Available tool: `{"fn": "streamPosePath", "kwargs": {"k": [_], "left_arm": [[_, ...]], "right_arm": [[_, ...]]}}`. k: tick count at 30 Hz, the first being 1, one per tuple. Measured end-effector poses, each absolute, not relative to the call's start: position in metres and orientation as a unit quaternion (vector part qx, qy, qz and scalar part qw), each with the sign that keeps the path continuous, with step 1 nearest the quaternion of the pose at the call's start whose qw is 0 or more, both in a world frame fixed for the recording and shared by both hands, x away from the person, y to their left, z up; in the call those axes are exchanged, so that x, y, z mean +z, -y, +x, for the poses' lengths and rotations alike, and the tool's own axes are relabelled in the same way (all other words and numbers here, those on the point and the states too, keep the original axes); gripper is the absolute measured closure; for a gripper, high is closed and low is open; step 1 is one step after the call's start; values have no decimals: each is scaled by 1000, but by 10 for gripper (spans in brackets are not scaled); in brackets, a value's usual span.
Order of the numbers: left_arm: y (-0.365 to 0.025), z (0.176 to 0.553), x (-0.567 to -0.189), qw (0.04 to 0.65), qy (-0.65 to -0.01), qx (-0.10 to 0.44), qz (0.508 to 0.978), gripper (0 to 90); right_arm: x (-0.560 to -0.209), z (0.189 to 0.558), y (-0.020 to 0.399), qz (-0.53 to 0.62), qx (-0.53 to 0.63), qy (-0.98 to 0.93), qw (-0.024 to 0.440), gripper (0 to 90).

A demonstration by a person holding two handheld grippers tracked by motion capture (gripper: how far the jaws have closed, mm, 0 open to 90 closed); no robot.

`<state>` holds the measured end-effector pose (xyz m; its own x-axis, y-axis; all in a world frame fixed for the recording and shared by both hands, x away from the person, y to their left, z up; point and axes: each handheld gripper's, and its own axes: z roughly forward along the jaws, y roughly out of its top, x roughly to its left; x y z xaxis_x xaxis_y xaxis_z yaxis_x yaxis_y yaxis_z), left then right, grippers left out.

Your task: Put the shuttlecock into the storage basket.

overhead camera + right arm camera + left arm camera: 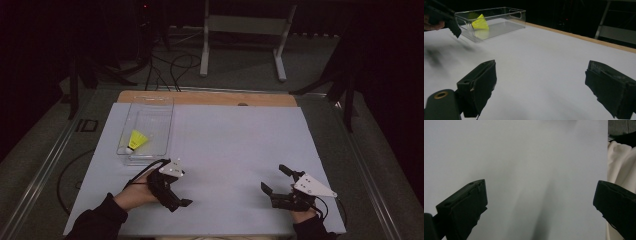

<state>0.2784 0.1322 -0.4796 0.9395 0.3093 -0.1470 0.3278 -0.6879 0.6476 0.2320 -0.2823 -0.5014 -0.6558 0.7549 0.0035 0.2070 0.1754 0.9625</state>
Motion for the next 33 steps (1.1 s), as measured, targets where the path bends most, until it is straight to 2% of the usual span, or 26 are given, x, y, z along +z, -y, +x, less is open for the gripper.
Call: {"fn": "streamPosePath", "kwargs": {"k": [14, 33], "left_arm": [[-166, 267, -500, 362, -213, -16, 907, 0], [-199, 252, -512, 384, -267, 28, 883, 0]], "right_arm": [[-502, 233, 281, 331, 549, -726, 248, 101], [-502, 232, 281, 330, 548, -727, 249, 101]]}}
